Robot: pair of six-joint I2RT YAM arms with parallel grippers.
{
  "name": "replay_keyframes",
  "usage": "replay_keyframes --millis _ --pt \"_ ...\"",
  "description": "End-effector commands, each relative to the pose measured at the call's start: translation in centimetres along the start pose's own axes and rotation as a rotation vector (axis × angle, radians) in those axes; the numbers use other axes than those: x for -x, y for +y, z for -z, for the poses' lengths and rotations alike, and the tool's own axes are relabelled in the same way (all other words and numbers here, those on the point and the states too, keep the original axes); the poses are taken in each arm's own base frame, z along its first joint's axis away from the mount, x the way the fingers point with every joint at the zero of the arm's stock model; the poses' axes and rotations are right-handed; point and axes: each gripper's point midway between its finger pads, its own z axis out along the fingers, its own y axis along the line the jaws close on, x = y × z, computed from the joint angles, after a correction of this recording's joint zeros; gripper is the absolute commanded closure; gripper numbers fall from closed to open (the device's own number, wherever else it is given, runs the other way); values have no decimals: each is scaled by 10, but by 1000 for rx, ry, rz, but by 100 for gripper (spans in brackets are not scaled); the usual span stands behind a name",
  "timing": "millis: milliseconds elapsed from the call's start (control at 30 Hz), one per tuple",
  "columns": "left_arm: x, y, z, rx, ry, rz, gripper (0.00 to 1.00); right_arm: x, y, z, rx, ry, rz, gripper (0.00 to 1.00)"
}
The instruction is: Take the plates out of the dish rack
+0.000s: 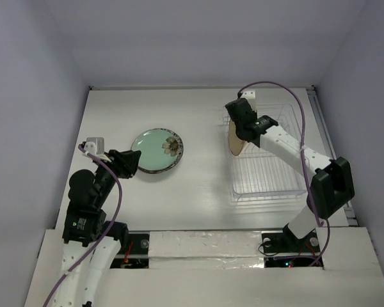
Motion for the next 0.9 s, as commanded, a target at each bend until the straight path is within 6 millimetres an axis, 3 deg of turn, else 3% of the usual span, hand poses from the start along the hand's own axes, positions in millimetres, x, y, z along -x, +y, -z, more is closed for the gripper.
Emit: replay_keyframes --millis 0,300,467,567,633,700,867 --pt "10 -5 0 -28 -47 -12 68 73 -21 37 -24 -163 -84 100" --pt "10 -6 0 -29 -46 -12 68 115 -49 84 -58 -251 -98 100" --pt "10 -6 0 -29 -46 -12 68 138 -54 130 40 -350 -191 100" --pt "11 -6 0 -28 -47 -12 68 147 -16 160 288 -415 -261 100" --pt "10 -5 0 -29 -45 -11 68 149 14 166 424 -438 -332 100" --pt "9 -5 -1 -26 -39 -9 68 146 63 180 634 -431 -369 100" --pt "8 -4 -2 -23 -36 -8 68 146 138 193 891 -380 -479 100"
